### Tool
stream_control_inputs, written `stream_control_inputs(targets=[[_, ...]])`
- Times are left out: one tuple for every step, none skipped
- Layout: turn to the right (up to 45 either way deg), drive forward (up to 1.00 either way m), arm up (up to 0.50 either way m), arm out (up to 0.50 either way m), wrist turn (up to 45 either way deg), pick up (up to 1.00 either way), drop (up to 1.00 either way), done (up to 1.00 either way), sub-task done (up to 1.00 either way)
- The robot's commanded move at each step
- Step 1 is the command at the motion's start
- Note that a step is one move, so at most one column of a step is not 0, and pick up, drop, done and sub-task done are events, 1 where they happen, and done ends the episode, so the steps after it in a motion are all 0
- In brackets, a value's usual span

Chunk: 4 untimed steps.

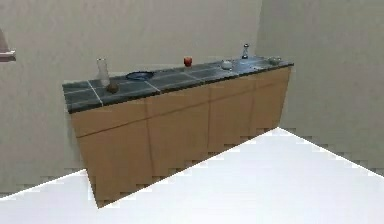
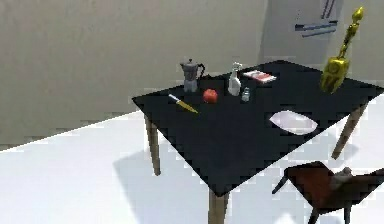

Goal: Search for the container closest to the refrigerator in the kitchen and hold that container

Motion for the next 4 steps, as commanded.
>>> stream_control_inputs(targets=[[0.0, 0.2, 0.0, 0.0, 0.0, 0.0, 0.0, 0.0, 0.0], [39.0, 0.0, 0.0, 0.0, 0.0, 0.0, 0.0, 0.0, 0.0], [0.0, 1.0, 0.0, 0.0, 0.0, 0.0, 0.0, 0.0, 0.0], [6.0, 0.0, 0.0, 0.0, 0.0, 0.0, 0.0, 0.0, 0.0]])
